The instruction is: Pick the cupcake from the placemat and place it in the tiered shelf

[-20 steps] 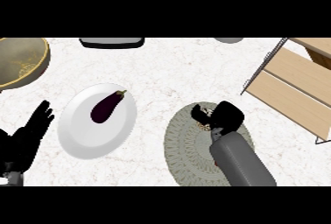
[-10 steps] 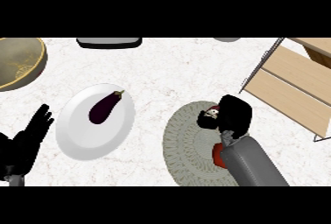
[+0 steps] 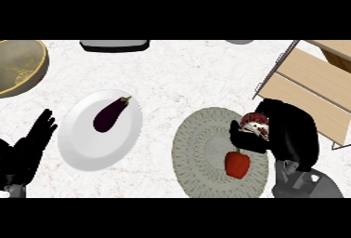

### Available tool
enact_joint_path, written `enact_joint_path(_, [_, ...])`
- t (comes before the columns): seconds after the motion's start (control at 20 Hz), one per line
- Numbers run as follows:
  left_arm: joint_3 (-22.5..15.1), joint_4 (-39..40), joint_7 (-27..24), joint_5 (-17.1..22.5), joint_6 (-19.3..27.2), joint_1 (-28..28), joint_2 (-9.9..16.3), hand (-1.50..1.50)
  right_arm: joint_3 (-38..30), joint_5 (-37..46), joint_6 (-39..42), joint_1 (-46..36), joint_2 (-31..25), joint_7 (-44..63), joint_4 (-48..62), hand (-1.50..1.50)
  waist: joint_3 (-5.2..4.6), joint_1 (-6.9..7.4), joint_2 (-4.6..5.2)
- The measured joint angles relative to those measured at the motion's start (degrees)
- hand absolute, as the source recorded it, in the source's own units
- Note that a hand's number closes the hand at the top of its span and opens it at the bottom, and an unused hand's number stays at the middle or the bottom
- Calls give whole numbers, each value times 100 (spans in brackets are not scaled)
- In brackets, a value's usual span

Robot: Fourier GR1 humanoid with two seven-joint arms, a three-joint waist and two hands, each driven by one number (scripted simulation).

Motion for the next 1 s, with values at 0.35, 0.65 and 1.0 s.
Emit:
enact_joint_path(0.35, [60, 72, 64, -31, -14, -94, -33, 0, -629, -532, 344, 42, 258, 318, -1992, 150, -2, -17, 0])
enact_joint_path(0.65, [97, 74, 79, -85, -70, -132, -58, 0, -1225, -689, 827, -590, 274, 584, -2662, 150, -6, 17, 3])
enact_joint_path(1.0, [170, 8, 207, -61, -154, -176, -50, 0, -1820, -700, 1318, -1814, 194, 757, -2672, 150, -9, 24, -9])
